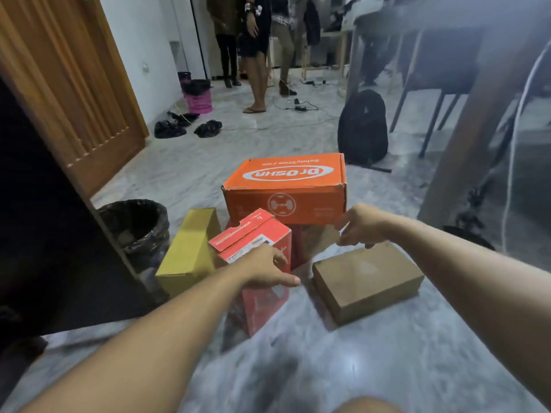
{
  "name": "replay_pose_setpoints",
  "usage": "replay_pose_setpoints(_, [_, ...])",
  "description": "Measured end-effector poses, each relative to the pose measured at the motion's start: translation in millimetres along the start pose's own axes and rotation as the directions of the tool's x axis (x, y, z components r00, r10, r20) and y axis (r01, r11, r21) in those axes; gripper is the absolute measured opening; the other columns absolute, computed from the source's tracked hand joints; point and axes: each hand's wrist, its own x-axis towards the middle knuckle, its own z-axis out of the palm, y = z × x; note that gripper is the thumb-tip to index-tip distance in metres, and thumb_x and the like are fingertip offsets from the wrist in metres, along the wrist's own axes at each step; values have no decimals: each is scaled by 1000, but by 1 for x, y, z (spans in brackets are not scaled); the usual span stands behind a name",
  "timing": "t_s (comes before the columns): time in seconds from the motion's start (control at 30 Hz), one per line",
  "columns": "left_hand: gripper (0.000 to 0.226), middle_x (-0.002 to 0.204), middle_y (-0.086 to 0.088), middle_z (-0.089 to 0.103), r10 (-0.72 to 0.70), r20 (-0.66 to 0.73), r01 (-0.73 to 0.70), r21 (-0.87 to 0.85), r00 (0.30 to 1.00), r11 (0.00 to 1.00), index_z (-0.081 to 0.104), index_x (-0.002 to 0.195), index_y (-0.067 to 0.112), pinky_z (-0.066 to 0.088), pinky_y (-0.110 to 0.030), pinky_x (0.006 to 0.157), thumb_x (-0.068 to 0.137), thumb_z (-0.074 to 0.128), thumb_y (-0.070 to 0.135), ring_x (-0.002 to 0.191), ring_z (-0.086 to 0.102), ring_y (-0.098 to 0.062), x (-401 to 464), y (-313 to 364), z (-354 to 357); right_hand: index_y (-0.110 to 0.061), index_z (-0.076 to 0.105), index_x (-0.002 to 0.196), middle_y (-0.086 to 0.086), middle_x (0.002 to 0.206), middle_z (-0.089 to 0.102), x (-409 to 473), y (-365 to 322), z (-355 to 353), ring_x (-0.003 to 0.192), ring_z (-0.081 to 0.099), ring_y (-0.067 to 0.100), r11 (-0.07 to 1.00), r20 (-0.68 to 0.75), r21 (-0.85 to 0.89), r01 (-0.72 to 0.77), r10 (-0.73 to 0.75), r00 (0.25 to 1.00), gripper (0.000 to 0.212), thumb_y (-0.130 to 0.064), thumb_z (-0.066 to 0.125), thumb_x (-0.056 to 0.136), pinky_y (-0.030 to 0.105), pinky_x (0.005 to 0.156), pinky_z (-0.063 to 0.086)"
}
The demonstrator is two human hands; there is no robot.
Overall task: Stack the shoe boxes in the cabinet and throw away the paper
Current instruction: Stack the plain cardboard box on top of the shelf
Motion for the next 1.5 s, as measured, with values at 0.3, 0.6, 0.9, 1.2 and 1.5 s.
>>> replay_pose_setpoints(0.3, [25, 89, 2, 60, -9, 72, 16, -98, 997, 995, 63, 95, 16, 48, -25, 69, 77, 78, 24, 87, 60, -17, 92, 16, 111, -15, 65, 122, 2, 116, 66, 41, 140, 74, 90, 66, 20, 976, 39, 50, -213, 211, 977, 52, -34, 79, 75, 35, 70, 60])
replay_pose_setpoints(0.6, [61, 112, 0, 62, -111, 82, 131, -313, 990, 941, 48, 123, 18, 49, -22, 66, 69, 75, 17, 97, 60, -18, 146, -2, 189, -9, 37, 145, 13, 144, 45, 85, 221, 107, 128, 48, 30, 907, -72, 64, -416, 420, 905, 77, -31, 73, 80, 33, 99, 42])
replay_pose_setpoints(0.9, [87, 114, 4, 58, -143, 118, 184, -532, 983, 826, 35, 133, 22, 53, -32, 87, 59, 79, 17, 103, 58, -18, 169, -9, 207, -11, 35, 144, 16, 138, 49, 97, 261, 109, 123, 48, 35, 899, -27, 3, -437, 437, 899, 80, -21, 75, 76, 38, 96, 44])
replay_pose_setpoints(1.2, [73, 113, -3, 62, -165, 85, 178, -682, 983, 709, 44, 126, 16, 50, -17, 61, 66, 79, -6, 99, 62, -18, 162, -14, 204, -15, 45, 135, 16, 132, 39, 79, 269, 128, 101, 52, 30, 857, -88, 277, -435, 473, 876, 97, -16, 93, 51, 31, 72, 48])
replay_pose_setpoints(1.5, [65, 102, 1, 64, -118, -107, 28, -612, 987, 790, 50, 127, 8, 42, -1, 54, 70, 76, -10, 76, 57, -4, 133, 12, 159, -8, 68, 113, 8, 113, 63, 30, 240, 91, 103, 57, 23, 840, -232, 490, -234, 384, 894, 58, -13, 92, 60, 29, 83, 45])
